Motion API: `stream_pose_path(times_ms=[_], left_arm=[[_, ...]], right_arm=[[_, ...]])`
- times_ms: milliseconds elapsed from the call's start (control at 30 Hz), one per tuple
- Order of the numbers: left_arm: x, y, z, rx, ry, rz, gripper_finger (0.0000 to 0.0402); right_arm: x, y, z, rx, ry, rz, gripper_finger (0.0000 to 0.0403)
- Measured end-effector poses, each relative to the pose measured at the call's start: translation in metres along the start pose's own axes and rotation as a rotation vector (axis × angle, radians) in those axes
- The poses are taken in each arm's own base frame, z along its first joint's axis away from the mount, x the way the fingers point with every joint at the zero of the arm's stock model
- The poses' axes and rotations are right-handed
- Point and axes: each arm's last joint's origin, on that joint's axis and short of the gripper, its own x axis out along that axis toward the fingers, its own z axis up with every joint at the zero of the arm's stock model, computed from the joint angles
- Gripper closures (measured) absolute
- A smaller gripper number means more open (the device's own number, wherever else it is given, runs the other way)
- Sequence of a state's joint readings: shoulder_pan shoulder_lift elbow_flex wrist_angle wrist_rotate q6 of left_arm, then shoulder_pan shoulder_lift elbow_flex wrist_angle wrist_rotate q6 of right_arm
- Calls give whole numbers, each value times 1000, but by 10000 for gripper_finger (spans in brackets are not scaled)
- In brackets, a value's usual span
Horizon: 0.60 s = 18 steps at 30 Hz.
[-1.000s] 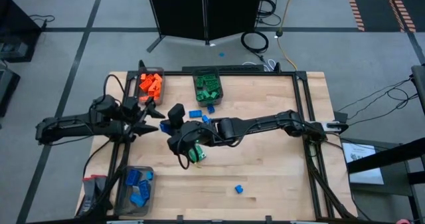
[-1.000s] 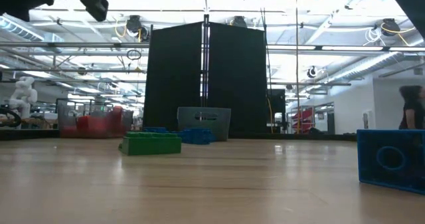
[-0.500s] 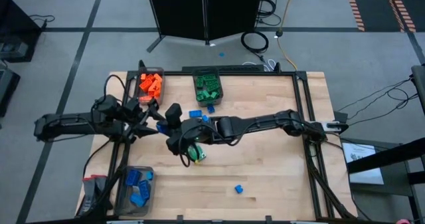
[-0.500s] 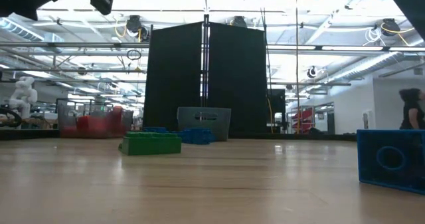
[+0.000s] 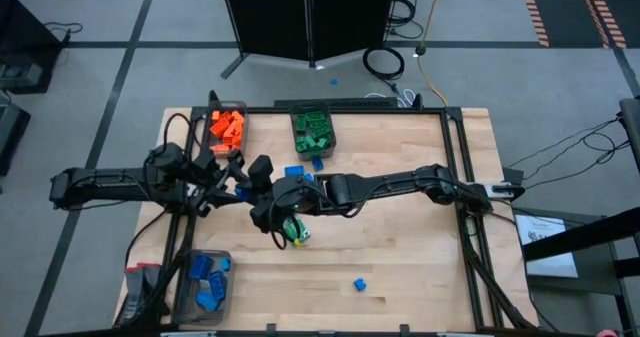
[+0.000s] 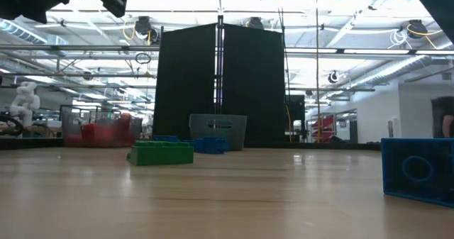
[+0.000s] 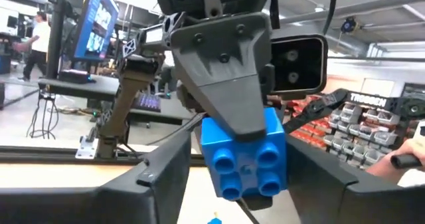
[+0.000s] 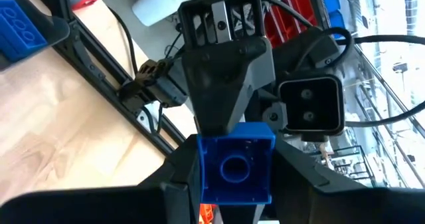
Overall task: Sort blocks
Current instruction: Put the blue game piece into the bottom left black transparent bin
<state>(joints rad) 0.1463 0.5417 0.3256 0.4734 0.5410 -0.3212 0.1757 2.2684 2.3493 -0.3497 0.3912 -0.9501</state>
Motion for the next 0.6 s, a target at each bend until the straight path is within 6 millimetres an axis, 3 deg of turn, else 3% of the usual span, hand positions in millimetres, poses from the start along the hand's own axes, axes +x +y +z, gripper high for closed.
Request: stream_pose_path(times_ms=[300, 533, 600], left_arm=[[0, -1, 2, 9, -21, -10, 266], [0, 0, 1, -12, -14, -3, 270], [0, 1, 0, -17, -3, 16, 271]], right_arm=[[0, 0, 0, -20, 3, 5, 292], [0, 2, -2, -22, 16, 25, 292], [-1, 5, -1, -29, 36, 28, 270]])
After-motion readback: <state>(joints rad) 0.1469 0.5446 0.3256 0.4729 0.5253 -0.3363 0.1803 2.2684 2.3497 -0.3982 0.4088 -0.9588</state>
